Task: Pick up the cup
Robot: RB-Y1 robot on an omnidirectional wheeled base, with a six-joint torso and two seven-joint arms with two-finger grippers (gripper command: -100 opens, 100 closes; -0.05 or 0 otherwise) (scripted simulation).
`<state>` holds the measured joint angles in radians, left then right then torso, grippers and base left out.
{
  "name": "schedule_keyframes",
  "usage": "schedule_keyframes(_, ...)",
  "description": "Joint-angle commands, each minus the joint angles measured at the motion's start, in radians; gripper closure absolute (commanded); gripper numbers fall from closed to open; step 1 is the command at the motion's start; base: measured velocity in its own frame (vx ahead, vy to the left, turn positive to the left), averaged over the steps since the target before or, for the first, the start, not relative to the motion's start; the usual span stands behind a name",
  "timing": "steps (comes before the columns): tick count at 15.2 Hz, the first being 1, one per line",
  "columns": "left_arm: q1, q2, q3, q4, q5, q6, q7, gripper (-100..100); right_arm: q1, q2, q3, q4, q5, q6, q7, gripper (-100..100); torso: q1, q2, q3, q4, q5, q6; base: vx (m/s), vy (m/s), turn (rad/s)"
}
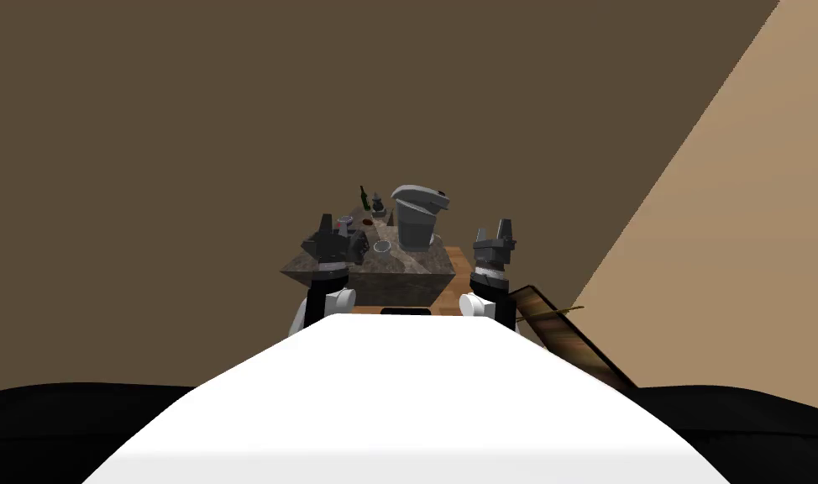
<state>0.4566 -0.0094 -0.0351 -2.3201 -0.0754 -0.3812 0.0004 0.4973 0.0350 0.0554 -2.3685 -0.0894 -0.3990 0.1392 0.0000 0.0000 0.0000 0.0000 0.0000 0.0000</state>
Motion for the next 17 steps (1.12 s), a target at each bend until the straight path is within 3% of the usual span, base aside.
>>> schedule_keyframes(1,-0.002,0.032,0.004,0.004,0.008,0.016,-0.001,-100,0.0,0.0,0.0,0.0,0.0,0.0,0.0,0,0.0,0.0,0.0,0.0,0.0,0.0,-0.002,-0.003,-0.024)
schedule_keyframes(8,-0.02,0.168,0.038,0.041,0.072,0.14,-0.006,-100,0.0,0.0,0.0,0.0,0.0,0.0,0.0,0,-0.001,0.001,0.0,0.0,0.0,0.0,-0.011,-0.012,-0.073)
schedule_keyframes(11,-0.025,0.197,0.048,0.052,0.091,0.185,-0.008,-100,0.0,0.0,0.0,0.0,0.0,0.0,0.0,0,-0.001,0.001,0.0,0.0,0.0,0.0,-0.011,-0.016,-0.074)
schedule_keyframes(12,-0.031,0.227,0.059,0.064,0.112,0.214,-0.01,-100,0.0,0.0,0.0,0.0,0.0,0.0,0.0,0,-0.001,0.001,0.0,0.0,0.0,0.0,-0.01,-0.019,-0.097)
schedule_keyframes(14,-0.031,0.227,0.059,0.064,0.112,0.228,-0.01,-100,0.0,0.0,0.0,0.0,0.0,0.0,0.0,0,-0.001,0.001,0.0,0.0,0.0,0.0,-0.009,-0.013,-0.051)
schedule_keyframes(17,-0.044,0.289,0.083,0.091,0.16,0.299,-0.014,-100,0.0,0.0,0.0,0.0,0.0,0.0,0.0,0,-0.001,0.001,0.0,0.0,0.0,0.0,-0.01,-0.015,-0.096)
